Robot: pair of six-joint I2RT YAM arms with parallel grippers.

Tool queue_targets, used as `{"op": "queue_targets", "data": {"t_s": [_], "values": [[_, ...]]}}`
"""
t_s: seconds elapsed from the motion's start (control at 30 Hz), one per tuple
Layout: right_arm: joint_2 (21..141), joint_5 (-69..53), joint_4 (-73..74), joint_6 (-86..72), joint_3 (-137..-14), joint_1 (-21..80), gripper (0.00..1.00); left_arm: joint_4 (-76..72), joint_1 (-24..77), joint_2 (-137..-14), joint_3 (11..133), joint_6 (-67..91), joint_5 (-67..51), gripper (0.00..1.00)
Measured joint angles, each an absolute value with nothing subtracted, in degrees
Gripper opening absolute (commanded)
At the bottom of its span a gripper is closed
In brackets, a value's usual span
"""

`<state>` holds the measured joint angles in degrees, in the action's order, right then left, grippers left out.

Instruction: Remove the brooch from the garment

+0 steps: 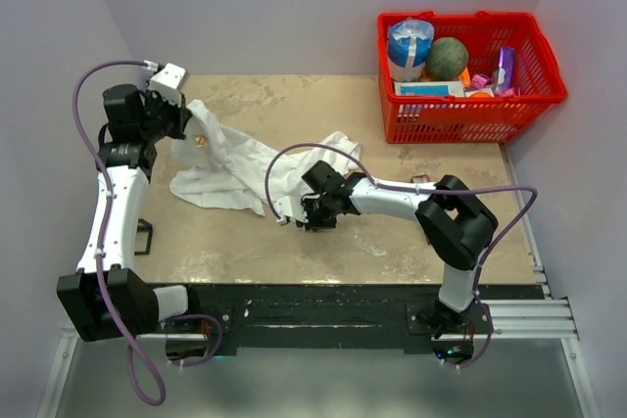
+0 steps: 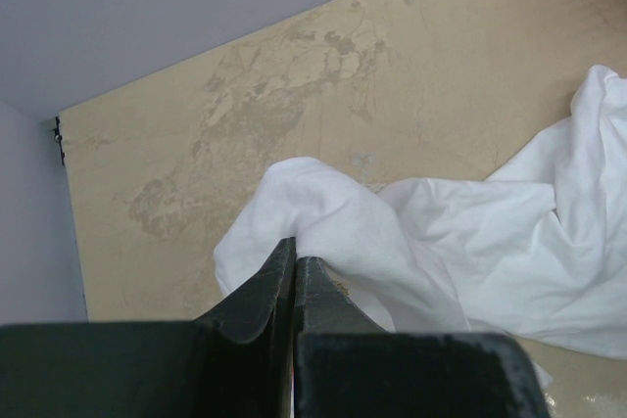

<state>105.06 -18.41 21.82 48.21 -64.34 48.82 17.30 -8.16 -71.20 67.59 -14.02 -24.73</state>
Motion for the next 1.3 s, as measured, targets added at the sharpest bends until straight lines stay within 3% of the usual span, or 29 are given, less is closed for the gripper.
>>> {"op": "queue_targets", "data": {"t_s": [0.23, 0.37, 0.67, 0.9, 1.03, 1.3], "values": [[105.38, -16.01, 25.04, 47.62, -67.72, 47.22, 0.00, 17.30, -8.16, -74.70, 69.47, -14.44, -24.88, 0.00], [102.50, -13.34, 25.17, 42.98, -75.48, 42.35, 0.00, 16.91, -8.23, -78.43, 73.89, -15.40, -24.75, 0.00], [95.11, -2.39, 8.64, 32.64, -97.49, 29.23, 0.00, 13.63, -8.38, -91.15, 96.33, -16.62, -22.72, 0.00], [106.76, 3.86, 0.01, 29.34, -122.02, 27.27, 0.00, 10.28, -8.54, -101.78, 120.44, -17.02, -21.28, 0.00], [115.26, 6.35, -1.45, 28.38, -135.31, 24.97, 0.00, 6.17, -8.51, -102.80, 125.97, -17.63, -18.90, 0.00], [115.44, 8.05, -3.11, 26.79, -138.47, 23.62, 0.00, 1.37, -8.56, -100.33, 126.91, -20.51, -12.99, 0.00]]}}
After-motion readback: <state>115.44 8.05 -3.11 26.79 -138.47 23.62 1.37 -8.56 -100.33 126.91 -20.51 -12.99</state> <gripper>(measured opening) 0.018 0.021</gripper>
